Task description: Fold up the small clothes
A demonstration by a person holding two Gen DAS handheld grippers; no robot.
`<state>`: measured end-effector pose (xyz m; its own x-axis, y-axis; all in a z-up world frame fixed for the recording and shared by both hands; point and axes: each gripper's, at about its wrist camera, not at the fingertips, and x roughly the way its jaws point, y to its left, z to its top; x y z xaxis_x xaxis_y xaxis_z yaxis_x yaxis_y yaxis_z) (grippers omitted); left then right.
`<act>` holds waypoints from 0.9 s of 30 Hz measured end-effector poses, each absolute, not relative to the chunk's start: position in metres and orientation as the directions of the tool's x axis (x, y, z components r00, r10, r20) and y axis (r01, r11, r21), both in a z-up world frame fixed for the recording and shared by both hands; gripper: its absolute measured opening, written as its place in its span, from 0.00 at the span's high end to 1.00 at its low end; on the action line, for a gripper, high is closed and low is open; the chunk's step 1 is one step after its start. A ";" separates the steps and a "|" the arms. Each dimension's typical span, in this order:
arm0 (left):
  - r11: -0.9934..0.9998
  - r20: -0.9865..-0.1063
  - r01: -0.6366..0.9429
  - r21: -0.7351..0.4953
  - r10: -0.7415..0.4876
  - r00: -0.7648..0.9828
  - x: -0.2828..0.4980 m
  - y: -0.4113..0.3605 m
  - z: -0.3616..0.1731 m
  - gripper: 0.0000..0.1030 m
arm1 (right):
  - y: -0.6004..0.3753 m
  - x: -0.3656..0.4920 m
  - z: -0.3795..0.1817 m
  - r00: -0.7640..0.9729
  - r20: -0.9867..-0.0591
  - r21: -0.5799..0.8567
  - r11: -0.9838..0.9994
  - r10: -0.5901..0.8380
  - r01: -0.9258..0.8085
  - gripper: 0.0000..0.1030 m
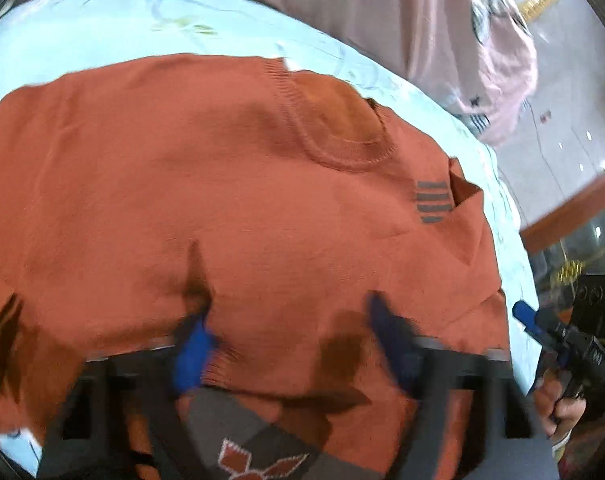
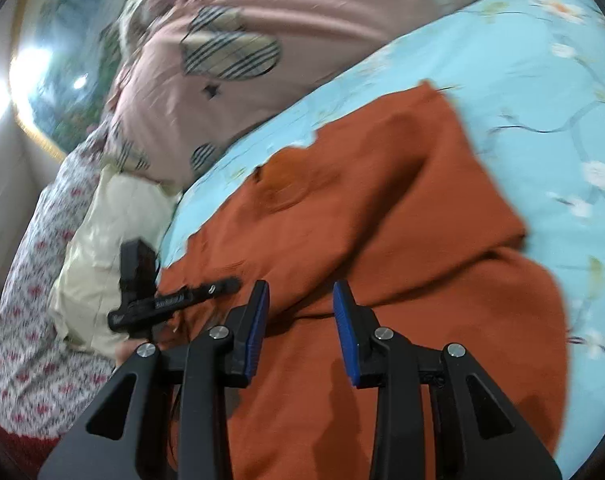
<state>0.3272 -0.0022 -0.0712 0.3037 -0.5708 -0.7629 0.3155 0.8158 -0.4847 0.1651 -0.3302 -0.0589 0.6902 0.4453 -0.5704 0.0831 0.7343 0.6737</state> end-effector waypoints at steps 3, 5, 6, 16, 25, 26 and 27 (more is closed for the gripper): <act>0.817 -0.759 0.334 -0.469 -0.567 0.321 0.316 -0.009 -0.066 0.94 | -0.349 0.161 -0.056 0.705 -0.598 0.641 0.755 0.383 0.134 0.66; 0.844 -0.745 0.330 -0.422 -0.531 0.405 0.305 0.003 -0.051 0.94 | -0.358 0.162 -0.053 0.714 -0.612 0.616 0.771 0.341 0.159 0.66; 0.852 -0.723 0.310 -0.422 -0.522 0.453 0.303 0.014 -0.043 0.94 | -0.362 0.165 -0.053 0.714 -0.623 0.600 0.781 0.320 0.173 0.66; 0.900 -0.735 0.167 -0.403 -0.427 0.527 0.325 0.056 -0.053 0.95 | -0.392 0.231 -0.072 0.662 -0.720 0.478 0.841 0.209 0.253 0.58; 0.927 -0.759 0.103 -0.360 -0.356 0.546 0.339 0.068 -0.062 0.95 | -0.378 0.271 -0.110 0.568 -0.792 0.404 0.891 0.225 0.210 0.84; 0.931 -0.761 0.102 -0.351 -0.347 0.548 0.340 0.067 -0.062 0.95 | -0.379 0.270 -0.109 0.566 -0.787 0.422 0.884 0.246 0.202 0.89; 0.933 -0.763 0.101 -0.346 -0.343 0.549 0.340 0.068 -0.062 0.95 | -0.382 0.267 -0.105 0.581 -0.776 0.432 0.878 0.245 0.208 0.89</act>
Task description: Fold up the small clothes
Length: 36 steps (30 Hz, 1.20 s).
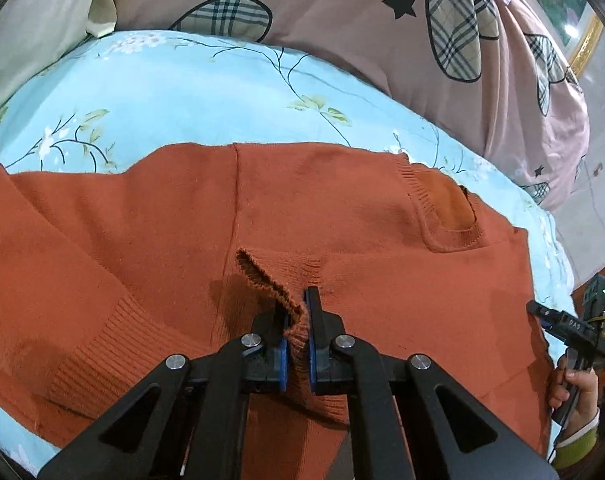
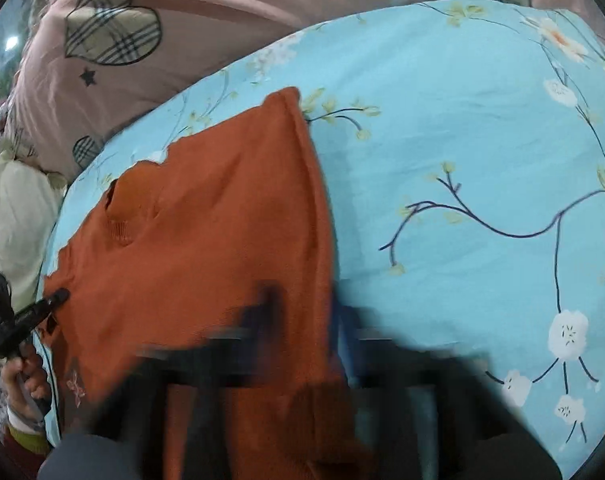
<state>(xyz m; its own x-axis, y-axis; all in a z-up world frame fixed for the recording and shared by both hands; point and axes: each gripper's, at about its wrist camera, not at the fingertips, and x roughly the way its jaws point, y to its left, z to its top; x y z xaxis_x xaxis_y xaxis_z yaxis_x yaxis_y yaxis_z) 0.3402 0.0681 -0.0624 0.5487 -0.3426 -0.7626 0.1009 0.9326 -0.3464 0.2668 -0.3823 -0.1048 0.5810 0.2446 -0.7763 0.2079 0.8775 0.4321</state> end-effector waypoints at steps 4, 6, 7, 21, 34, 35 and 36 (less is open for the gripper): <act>0.931 -0.759 0.096 -0.351 -0.343 0.554 0.342 0.072 -0.062 0.95 | -0.383 0.267 -0.109 0.566 -0.801 0.387 0.889 0.194 0.243 0.88; 0.932 -0.769 0.099 -0.349 -0.345 0.538 0.344 0.068 -0.067 0.94 | -0.380 0.265 -0.107 0.565 -0.809 0.362 0.895 0.162 0.260 0.83; 0.937 -0.778 0.098 -0.336 -0.335 0.533 0.345 0.066 -0.069 0.94 | -0.378 0.260 -0.101 0.574 -0.808 0.342 0.898 0.132 0.276 0.78; 0.966 -0.775 0.068 -0.251 -0.243 0.583 0.278 0.125 -0.037 0.86 | -0.298 0.184 -0.076 0.599 -0.732 0.480 0.870 0.325 0.114 0.50; 0.988 -0.816 0.147 0.052 -0.043 0.576 0.285 0.104 -0.057 0.29 | -0.253 0.182 -0.091 0.528 -0.748 0.515 0.853 0.402 0.080 0.49; 0.987 -0.822 0.150 0.053 -0.042 0.568 0.288 0.104 -0.062 0.36 | -0.254 0.182 -0.091 0.528 -0.748 0.515 0.853 0.402 0.081 0.49; 0.988 -0.828 0.149 0.033 -0.056 0.558 0.291 0.106 -0.065 0.41 | -0.255 0.182 -0.091 0.529 -0.747 0.516 0.853 0.402 0.081 0.49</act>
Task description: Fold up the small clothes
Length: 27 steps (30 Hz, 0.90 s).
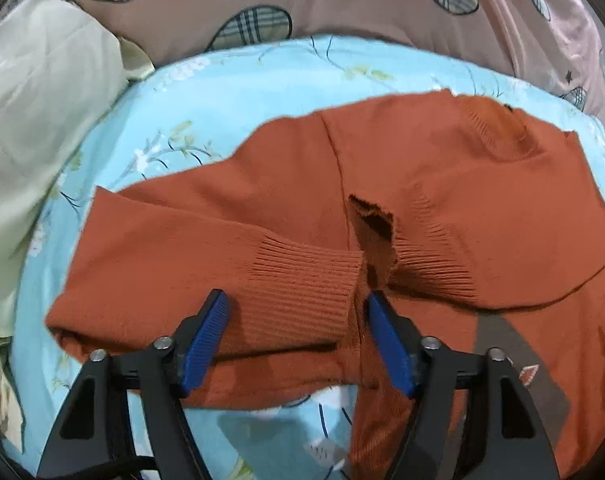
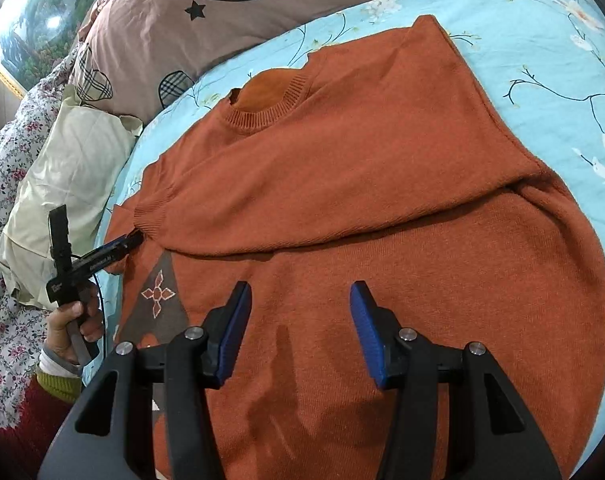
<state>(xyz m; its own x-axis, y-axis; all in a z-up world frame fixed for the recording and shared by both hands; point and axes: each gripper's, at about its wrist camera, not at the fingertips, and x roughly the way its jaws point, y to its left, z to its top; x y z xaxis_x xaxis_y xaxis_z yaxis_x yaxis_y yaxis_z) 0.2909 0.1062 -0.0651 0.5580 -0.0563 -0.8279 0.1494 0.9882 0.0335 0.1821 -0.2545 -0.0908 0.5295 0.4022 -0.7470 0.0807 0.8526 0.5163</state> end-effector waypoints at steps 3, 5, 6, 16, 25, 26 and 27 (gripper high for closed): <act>0.992 -0.818 0.118 -0.052 -0.110 0.564 0.293 0.121 -0.062 0.69 | -0.256 0.183 -0.090 0.532 -0.744 0.517 0.853 0.404 0.075 0.49; 0.989 -0.809 0.098 -0.106 -0.143 0.569 0.293 0.131 -0.058 0.82 | -0.256 0.183 -0.090 0.534 -0.739 0.523 0.850 0.411 0.070 0.49; 0.987 -0.803 0.090 -0.131 -0.159 0.575 0.292 0.136 -0.055 0.83 | -0.256 0.182 -0.090 0.535 -0.737 0.525 0.848 0.414 0.067 0.49; 0.932 -0.696 0.186 -0.312 -0.357 0.623 0.255 0.099 0.005 0.88 | -0.268 0.168 -0.078 0.577 -0.696 0.554 0.831 0.427 0.053 0.49; 0.783 -0.640 0.463 -0.416 -0.614 0.462 0.272 -0.079 0.007 0.89 | -0.305 0.161 -0.080 0.630 -0.666 0.600 0.789 0.400 0.133 0.49; 0.771 -0.649 0.463 -0.437 -0.627 0.432 0.279 -0.092 -0.004 0.89 | -0.306 0.161 -0.080 0.633 -0.665 0.600 0.788 0.397 0.136 0.49; 0.770 -0.667 0.456 -0.447 -0.626 0.405 0.286 -0.103 -0.018 0.88 | -0.307 0.163 -0.079 0.634 -0.664 0.600 0.788 0.396 0.136 0.49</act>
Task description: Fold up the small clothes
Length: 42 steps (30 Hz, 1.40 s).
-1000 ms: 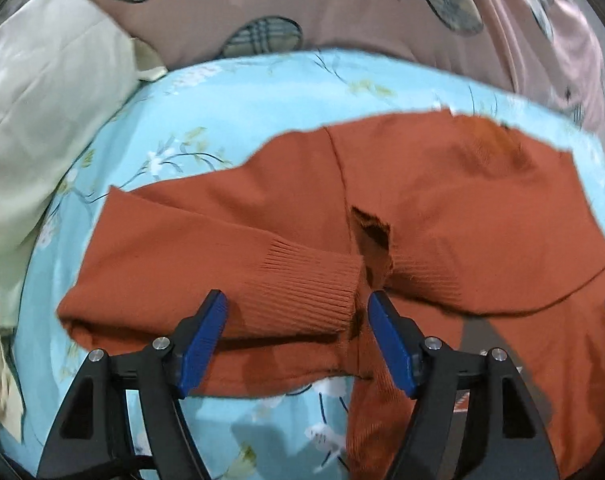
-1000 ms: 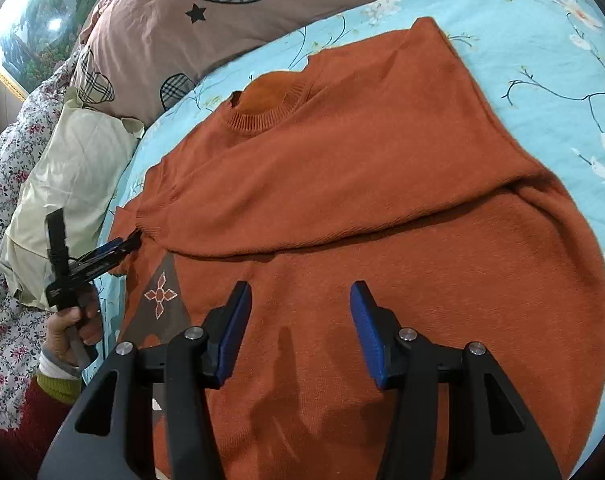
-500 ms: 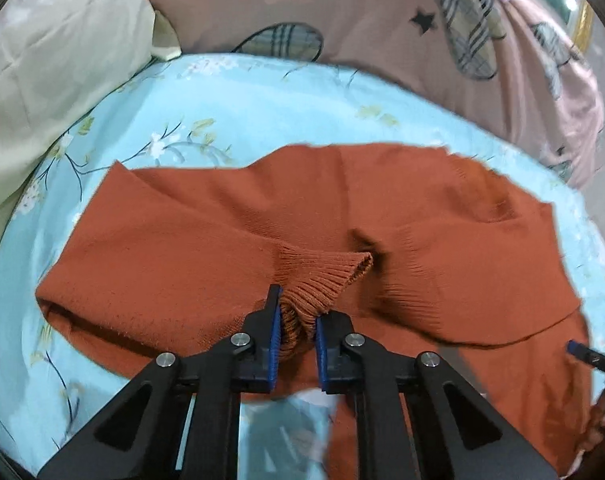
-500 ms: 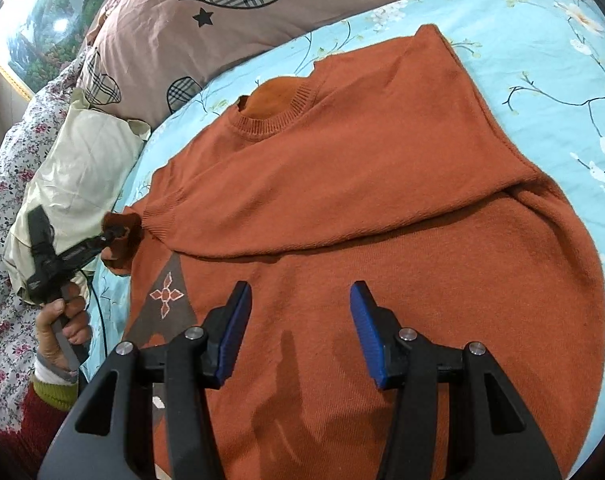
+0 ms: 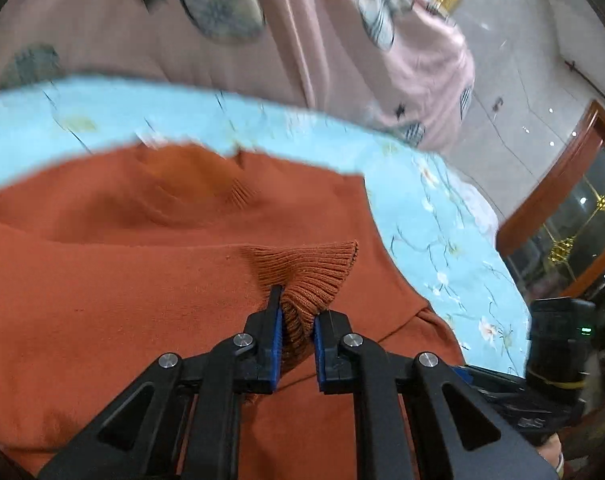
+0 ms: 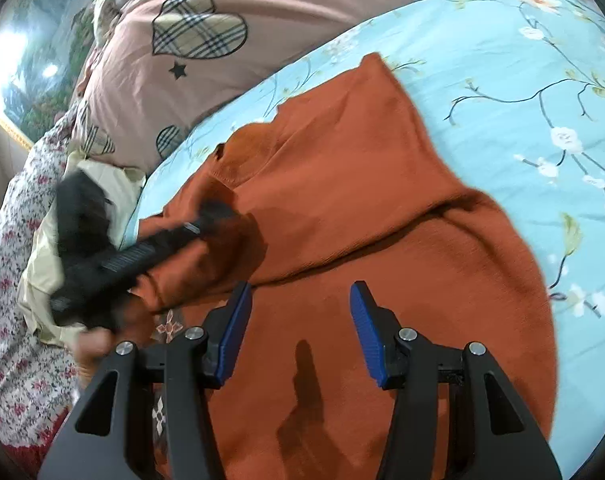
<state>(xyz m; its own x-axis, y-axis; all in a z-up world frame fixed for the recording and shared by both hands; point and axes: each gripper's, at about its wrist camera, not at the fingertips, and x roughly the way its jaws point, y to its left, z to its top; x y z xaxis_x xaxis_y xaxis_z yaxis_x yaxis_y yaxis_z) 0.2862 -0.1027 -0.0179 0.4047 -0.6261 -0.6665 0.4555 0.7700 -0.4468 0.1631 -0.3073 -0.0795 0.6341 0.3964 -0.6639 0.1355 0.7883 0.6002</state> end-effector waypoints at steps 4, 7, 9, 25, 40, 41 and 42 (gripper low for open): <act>0.802 -0.739 0.425 -0.420 -0.574 0.353 0.291 -0.114 -0.053 0.74 | -0.300 0.176 -0.081 0.639 -0.653 0.601 0.792 0.405 0.112 0.49; 0.805 -0.736 0.408 -0.430 -0.575 0.358 0.280 -0.096 -0.054 0.51 | -0.285 0.192 -0.084 0.626 -0.649 0.604 0.794 0.432 0.077 0.49; 0.817 -0.732 0.406 -0.409 -0.560 0.389 0.262 -0.077 -0.046 0.46 | -0.274 0.205 -0.087 0.617 -0.645 0.609 0.791 0.451 0.059 0.49; 0.955 -0.769 -0.020 -0.296 -0.226 0.598 0.196 0.133 -0.044 0.39 | -0.246 0.245 -0.109 0.591 -0.685 0.560 0.827 0.427 0.051 0.42; 0.978 -0.801 -0.052 -0.203 -0.135 0.584 0.236 0.132 -0.057 0.40 | -0.315 0.240 -0.030 0.739 -0.545 0.603 0.797 0.395 0.019 0.87; 0.980 -0.801 -0.044 -0.194 -0.132 0.584 0.241 0.128 -0.056 0.43 | -0.325 0.240 -0.034 0.730 -0.580 0.579 0.813 0.362 0.057 0.87; 0.982 -0.803 -0.038 -0.187 -0.131 0.581 0.245 0.123 -0.056 0.45 | -0.331 0.240 -0.041 0.720 -0.601 0.572 0.816 0.347 0.083 0.87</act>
